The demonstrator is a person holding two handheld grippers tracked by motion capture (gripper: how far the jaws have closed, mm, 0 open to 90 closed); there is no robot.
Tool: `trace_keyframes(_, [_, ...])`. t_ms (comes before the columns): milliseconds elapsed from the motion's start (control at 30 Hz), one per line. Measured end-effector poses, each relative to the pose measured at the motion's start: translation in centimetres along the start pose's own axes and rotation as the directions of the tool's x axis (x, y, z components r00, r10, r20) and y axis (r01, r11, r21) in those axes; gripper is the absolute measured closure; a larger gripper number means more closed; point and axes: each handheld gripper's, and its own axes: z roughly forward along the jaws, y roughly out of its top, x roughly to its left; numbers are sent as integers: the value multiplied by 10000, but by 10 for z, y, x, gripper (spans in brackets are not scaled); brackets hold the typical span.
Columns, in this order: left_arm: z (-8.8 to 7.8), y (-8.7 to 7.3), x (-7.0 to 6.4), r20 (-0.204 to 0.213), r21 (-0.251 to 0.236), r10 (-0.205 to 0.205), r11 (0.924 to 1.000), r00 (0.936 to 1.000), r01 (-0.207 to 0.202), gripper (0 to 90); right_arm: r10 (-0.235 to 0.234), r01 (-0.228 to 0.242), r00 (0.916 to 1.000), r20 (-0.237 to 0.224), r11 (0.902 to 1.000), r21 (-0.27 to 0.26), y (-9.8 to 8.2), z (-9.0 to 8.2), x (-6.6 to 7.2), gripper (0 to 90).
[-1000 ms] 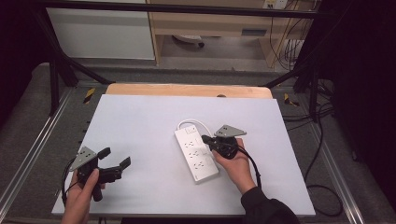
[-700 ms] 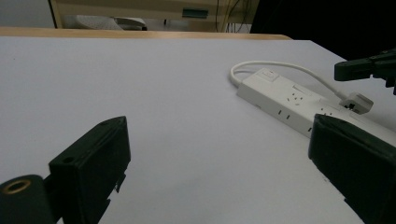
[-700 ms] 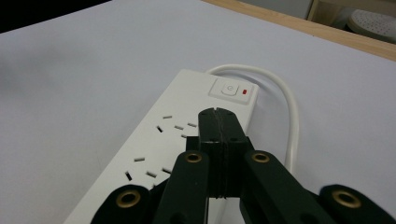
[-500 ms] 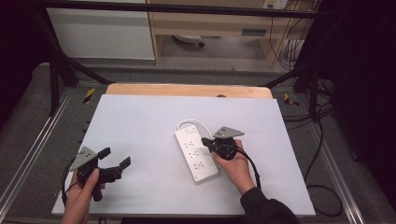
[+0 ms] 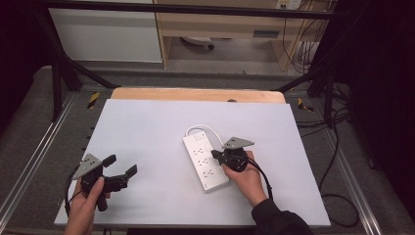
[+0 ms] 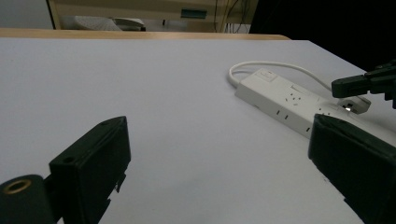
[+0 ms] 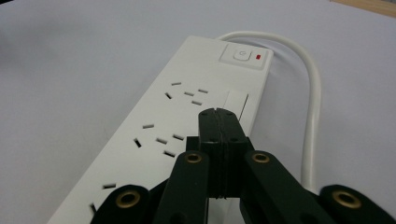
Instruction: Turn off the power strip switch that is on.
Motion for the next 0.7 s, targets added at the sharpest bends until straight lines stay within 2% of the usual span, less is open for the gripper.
trace_keyframes(233, [0, 0, 0, 19, -20, 54, 10000, 10000, -54, 57, -132, 131, 9999, 67, 9996, 233, -4, -1, 3, 900])
trace_keyframes(700, [0, 0, -1, 50, 1, 64, 10000, 10000, -64, 57, -102, 98, 9999, 102, 9991, 407, -7, -2, 4, 900])
